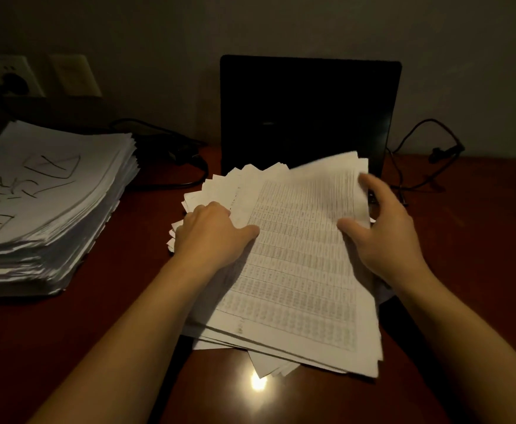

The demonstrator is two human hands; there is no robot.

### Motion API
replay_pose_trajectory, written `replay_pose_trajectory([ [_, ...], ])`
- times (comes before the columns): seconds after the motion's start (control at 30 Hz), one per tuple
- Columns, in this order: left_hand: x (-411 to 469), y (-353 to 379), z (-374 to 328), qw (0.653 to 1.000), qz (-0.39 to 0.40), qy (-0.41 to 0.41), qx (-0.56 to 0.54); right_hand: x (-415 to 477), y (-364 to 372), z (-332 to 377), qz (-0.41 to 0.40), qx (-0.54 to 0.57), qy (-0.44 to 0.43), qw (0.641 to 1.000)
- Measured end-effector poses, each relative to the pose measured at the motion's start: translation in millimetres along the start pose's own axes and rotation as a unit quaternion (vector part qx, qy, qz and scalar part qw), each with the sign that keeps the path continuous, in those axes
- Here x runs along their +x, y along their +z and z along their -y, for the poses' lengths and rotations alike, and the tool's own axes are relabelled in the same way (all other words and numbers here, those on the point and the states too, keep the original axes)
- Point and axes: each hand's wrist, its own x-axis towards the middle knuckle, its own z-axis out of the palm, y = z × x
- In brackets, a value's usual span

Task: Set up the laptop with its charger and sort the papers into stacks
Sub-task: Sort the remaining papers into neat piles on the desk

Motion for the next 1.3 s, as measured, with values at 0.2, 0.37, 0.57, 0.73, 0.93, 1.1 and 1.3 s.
replay_pose_trajectory([
  [0.2, -7, 3, -1, 0.999, -0.045, 0.007, -0.024, 2, -1, 5, -0.081, 0.219, 0.011, 0.972],
  [0.37, -16, -7, 4, 0.971, -0.031, 0.058, -0.232, 5, -7, 14, -0.11, 0.318, 0.074, 0.939],
  [0.57, -28, -18, -2, 0.915, -0.133, 0.091, -0.369, -2, -3, 18, 0.085, 0.284, 0.115, 0.948],
  [0.73, -37, -24, -17, 0.875, -0.132, 0.183, -0.429, -9, -3, 35, -0.058, 0.257, -0.061, 0.963],
  [0.93, -38, -24, -21, 0.84, -0.139, 0.218, -0.477, -10, 5, 43, -0.07, 0.303, -0.09, 0.946],
  [1.1, -32, -8, -12, 0.848, -0.121, 0.142, -0.497, -9, 18, 28, -0.05, 0.287, -0.038, 0.956],
  [1.3, -26, -8, -2, 0.872, -0.086, 0.143, -0.461, -8, 18, 25, -0.036, 0.289, -0.029, 0.956],
])
